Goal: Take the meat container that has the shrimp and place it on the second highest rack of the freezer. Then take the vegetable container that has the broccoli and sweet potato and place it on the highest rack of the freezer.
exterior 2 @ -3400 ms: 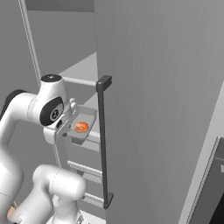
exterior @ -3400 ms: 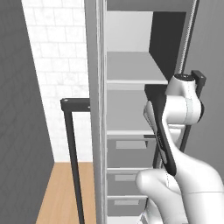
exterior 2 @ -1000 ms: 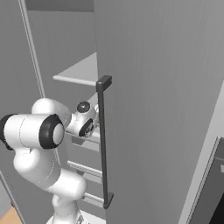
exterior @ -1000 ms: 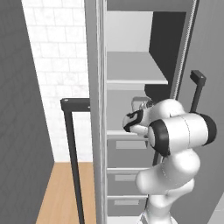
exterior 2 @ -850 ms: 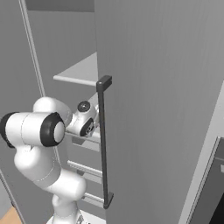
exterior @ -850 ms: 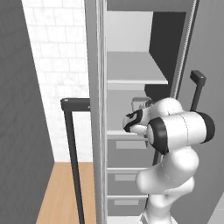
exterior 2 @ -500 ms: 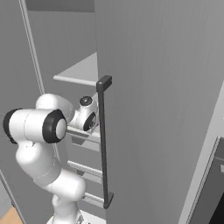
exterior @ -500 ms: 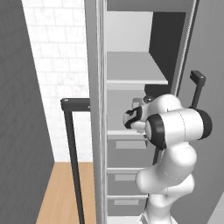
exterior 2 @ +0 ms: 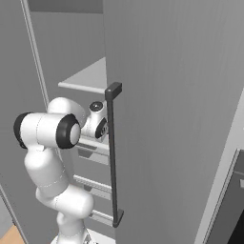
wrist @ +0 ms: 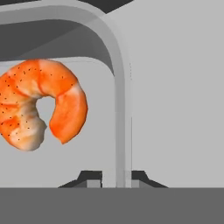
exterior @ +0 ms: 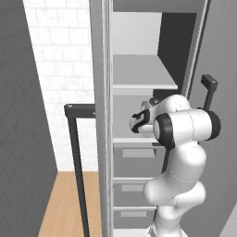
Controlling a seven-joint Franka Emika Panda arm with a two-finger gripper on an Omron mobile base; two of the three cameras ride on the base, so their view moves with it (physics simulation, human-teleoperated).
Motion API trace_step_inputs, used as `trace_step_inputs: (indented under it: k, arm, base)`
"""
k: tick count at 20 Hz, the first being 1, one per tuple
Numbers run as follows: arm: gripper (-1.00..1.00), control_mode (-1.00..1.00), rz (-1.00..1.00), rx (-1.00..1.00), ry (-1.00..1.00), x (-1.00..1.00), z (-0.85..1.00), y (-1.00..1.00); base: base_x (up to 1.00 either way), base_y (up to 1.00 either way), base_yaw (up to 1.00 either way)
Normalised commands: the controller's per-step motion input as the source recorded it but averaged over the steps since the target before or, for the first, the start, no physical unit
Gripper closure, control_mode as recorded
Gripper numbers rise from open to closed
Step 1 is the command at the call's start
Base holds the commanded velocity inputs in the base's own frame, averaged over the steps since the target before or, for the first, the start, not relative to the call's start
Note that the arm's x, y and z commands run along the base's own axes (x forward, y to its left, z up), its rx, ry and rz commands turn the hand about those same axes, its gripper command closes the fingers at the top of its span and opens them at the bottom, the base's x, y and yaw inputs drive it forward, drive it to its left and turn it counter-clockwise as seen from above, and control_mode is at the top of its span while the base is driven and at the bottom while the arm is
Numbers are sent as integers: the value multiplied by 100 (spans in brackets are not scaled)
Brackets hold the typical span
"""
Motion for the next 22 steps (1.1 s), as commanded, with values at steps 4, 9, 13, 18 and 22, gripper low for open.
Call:
trace_step_inputs:
  k: [4, 9, 13, 18, 22]
  arm:
    - [100, -100, 0, 0, -3, 0, -22, 0]
    - [100, -100, 0, 0, -1, 0, -4, 0]
    - [100, -100, 0, 0, 0, 0, 0, 0]
    - [-100, -100, 0, 0, 1, 7, 0, 0]
    - [-100, -100, 0, 0, 0, 0, 0, 0]
  base:
    - [0, 0, 0]
    - [0, 0, 0]
    - [0, 0, 0]
    - [0, 0, 0]
    - [0, 0, 0]
